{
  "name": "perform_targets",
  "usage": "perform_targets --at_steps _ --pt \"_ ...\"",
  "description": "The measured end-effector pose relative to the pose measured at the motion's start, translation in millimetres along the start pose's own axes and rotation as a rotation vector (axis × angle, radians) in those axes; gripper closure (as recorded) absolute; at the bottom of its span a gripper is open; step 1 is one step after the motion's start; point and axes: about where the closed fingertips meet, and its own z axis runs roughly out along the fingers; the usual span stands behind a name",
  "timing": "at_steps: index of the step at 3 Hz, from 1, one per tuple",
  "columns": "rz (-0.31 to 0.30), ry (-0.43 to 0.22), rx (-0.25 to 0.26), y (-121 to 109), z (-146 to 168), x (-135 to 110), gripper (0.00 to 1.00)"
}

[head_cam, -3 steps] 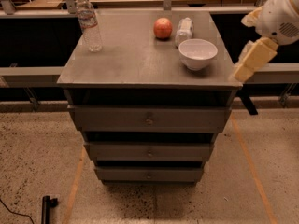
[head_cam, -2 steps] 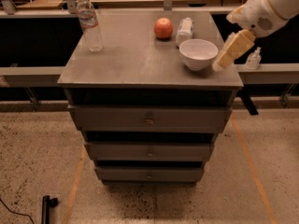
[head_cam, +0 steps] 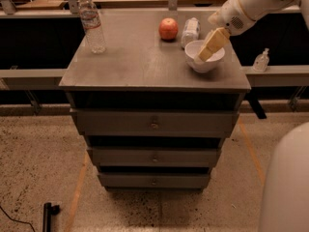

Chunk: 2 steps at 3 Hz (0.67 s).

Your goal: Move white bowl near water bottle

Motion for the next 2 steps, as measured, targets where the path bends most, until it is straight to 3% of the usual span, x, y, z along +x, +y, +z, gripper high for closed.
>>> perform_targets --at_steps 1,2 --pt "0.047 0.008 -0.005 -7.8 23.3 12.2 0.00" --pt "0.107 0.022 0.008 -7.3 29.7 41.6 0.00"
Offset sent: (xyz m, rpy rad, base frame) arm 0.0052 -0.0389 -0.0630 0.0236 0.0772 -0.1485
